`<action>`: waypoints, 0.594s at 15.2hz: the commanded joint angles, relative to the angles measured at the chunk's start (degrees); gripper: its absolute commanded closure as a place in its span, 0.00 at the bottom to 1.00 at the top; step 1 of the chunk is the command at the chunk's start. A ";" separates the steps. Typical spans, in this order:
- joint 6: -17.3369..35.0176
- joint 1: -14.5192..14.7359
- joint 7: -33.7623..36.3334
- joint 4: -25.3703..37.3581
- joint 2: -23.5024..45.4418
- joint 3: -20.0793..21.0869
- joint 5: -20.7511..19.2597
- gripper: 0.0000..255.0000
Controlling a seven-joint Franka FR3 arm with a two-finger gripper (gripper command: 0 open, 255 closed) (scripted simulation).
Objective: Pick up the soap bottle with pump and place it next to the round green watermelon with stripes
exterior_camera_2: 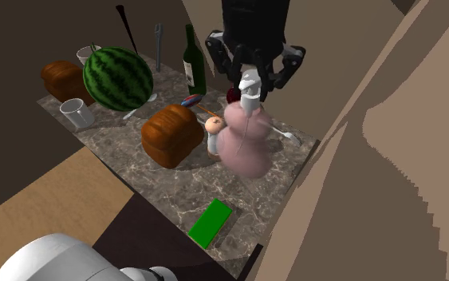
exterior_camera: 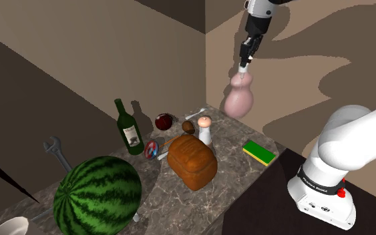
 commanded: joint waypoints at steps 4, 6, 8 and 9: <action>-3.68 0.12 -0.07 4.83 1.08 0.12 0.18 1.00; -5.11 0.18 -0.08 6.77 1.60 0.16 0.25 1.00; -6.54 0.23 -0.10 8.76 2.17 0.20 0.33 1.00; -7.25 0.26 -0.12 9.77 2.46 0.22 0.36 1.00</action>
